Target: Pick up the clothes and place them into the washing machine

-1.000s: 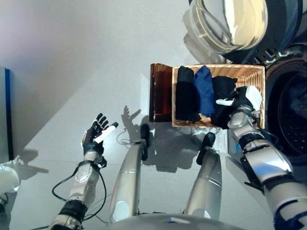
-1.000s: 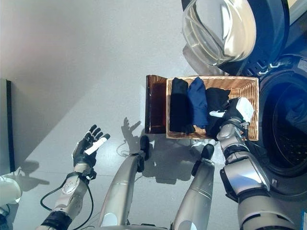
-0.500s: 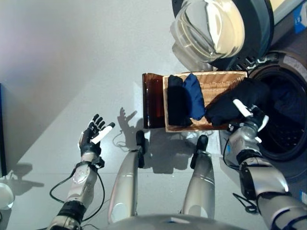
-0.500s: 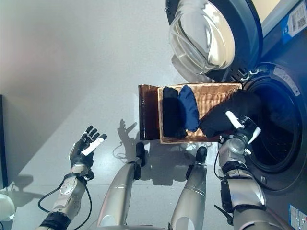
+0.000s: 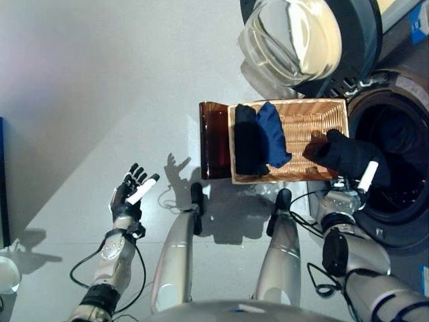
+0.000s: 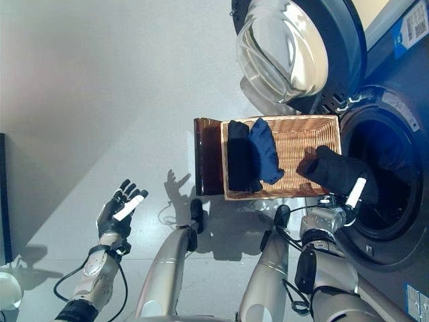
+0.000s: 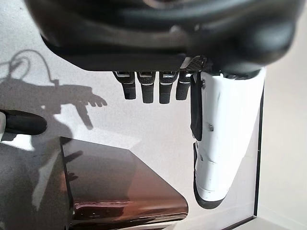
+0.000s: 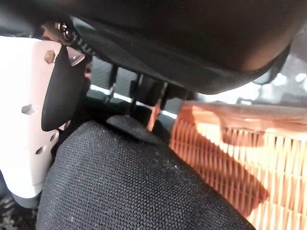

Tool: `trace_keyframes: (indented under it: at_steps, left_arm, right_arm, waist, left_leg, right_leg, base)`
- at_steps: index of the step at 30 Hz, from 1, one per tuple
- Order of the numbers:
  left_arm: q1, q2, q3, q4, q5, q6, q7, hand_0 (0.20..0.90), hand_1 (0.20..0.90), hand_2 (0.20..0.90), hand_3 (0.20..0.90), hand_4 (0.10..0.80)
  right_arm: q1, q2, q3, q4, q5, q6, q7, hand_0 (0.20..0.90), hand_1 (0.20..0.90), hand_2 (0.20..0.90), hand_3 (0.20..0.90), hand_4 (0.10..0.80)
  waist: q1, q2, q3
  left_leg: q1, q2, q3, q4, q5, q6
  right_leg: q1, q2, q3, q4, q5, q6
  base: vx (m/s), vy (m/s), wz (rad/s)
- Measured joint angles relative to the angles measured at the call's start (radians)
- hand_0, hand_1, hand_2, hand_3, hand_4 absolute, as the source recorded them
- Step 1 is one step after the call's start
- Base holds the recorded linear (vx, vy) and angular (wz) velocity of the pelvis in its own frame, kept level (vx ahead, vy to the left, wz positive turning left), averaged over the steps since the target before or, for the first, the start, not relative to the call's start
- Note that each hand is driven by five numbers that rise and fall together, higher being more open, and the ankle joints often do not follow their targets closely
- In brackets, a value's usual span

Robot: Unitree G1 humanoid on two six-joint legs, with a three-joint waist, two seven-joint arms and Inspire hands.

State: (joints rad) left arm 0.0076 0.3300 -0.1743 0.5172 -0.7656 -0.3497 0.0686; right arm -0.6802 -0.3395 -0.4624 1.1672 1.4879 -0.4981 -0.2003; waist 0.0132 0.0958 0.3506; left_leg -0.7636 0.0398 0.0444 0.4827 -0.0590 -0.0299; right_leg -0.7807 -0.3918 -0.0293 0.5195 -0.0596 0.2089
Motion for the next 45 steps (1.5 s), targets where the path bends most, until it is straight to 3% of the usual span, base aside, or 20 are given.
trace_keyframes:
  at_steps: [4, 16, 25, 33, 34, 35, 36, 45]
  left_arm:
    - [0.003, -0.001, -0.005, 0.0, -0.002, 0.001, 0.001, 0.9, 0.9, 0.9, 0.9, 0.8]
    - [0.038, 0.002, -0.004, -0.001, -0.002, 0.002, 0.003, 0.9, 0.9, 0.9, 0.9, 0.8]
    - [0.051, 0.002, -0.004, -0.002, -0.001, 0.003, -0.001, 0.9, 0.9, 0.9, 0.9, 0.8]
    - [0.052, 0.002, -0.005, -0.002, -0.001, 0.003, -0.004, 0.9, 0.9, 0.9, 0.9, 0.8]
    - [0.052, 0.002, -0.005, -0.002, -0.001, 0.003, -0.004, 0.9, 0.9, 0.9, 0.9, 0.8]
    - [0.052, 0.002, -0.005, -0.002, -0.001, 0.003, -0.004, 0.9, 0.9, 0.9, 0.9, 0.8]
    - [0.052, 0.002, -0.006, -0.002, -0.001, 0.003, -0.004, 0.9, 0.9, 0.9, 0.9, 0.8]
    - [0.051, 0.002, -0.006, -0.002, -0.002, 0.003, -0.003, 0.9, 0.9, 0.9, 0.9, 0.8]
  right_arm:
    - [-0.041, -0.017, -0.017, -0.006, 0.052, -0.082, -0.019, 0.2, 0.2, 0.2, 0.2, 0.3]
    - [-0.115, -0.145, -0.021, -0.007, 0.051, -0.103, -0.118, 0.2, 0.2, 0.2, 0.2, 0.3]
    - [-0.119, -0.286, -0.121, 0.016, 0.051, -0.137, -0.218, 0.2, 0.2, 0.2, 0.2, 0.3]
    - [-0.14, -0.299, -0.118, 0.016, 0.05, -0.137, -0.24, 0.2, 0.2, 0.2, 0.2, 0.3]
    - [-0.141, -0.299, -0.118, 0.016, 0.05, -0.137, -0.24, 0.263, 0.263, 0.263, 0.263, 0.345]
    - [-0.141, -0.299, -0.118, 0.016, 0.05, -0.137, -0.24, 0.73, 0.73, 0.73, 0.73, 0.678]
    - [-0.141, -0.299, -0.117, 0.016, 0.05, -0.137, -0.24, 0.9, 0.9, 0.9, 0.9, 0.8]
    - [-0.141, -0.3, -0.082, 0.029, 0.05, -0.138, -0.228, 0.9, 0.9, 0.9, 0.9, 0.8]
  waist:
    - [0.0, 0.014, -0.021]
    - [0.007, 0.034, -0.033]
    - [0.005, 0.052, -0.045]
    - [0.006, 0.058, -0.045]
    - [0.007, 0.058, -0.045]
    - [0.006, 0.058, -0.045]
    - [0.006, 0.058, -0.045]
    - [0.001, 0.058, -0.045]
  left_leg:
    - [-0.028, 0.0, 0.001, 0.03, -0.014, 0.005]
    - [-0.047, -0.004, 0.017, 0.076, -0.046, 0.011]
    - [-0.063, -0.004, 0.033, 0.099, -0.048, 0.014]
    - [-0.063, -0.003, 0.041, 0.108, -0.062, 0.016]
    - [-0.063, -0.003, 0.042, 0.108, -0.062, 0.016]
    - [-0.063, -0.003, 0.042, 0.108, -0.063, 0.016]
    - [-0.064, -0.003, 0.042, 0.108, -0.063, 0.016]
    - [-0.064, -0.002, 0.043, 0.111, -0.065, 0.017]
  right_leg:
    - [-0.02, -0.003, 0.003, 0.018, 0.0, 0.001]
    - [-0.052, -0.011, 0.035, 0.054, -0.01, 0.003]
    - [-0.081, -0.013, 0.047, 0.075, -0.016, 0.005]
    - [-0.087, -0.01, 0.066, 0.077, -0.017, 0.007]
    - [-0.087, -0.01, 0.067, 0.077, -0.017, 0.007]
    - [-0.087, -0.01, 0.067, 0.076, -0.017, 0.007]
    - [-0.088, -0.01, 0.067, 0.076, -0.017, 0.007]
    - [-0.085, -0.005, 0.066, 0.077, -0.017, 0.007]
  base:
    - [0.0, 0.0, 0.0]
    - [0.0, 0.0, -0.03]
    - [0.004, 0.004, -0.01]
    - [0.001, 0.0, -0.04]
    - [0.0, 0.0, 0.0]
    - [0.0, 0.0, 0.0]
    - [0.0, 0.0, 0.0]
    - [0.0, 0.0, 0.0]
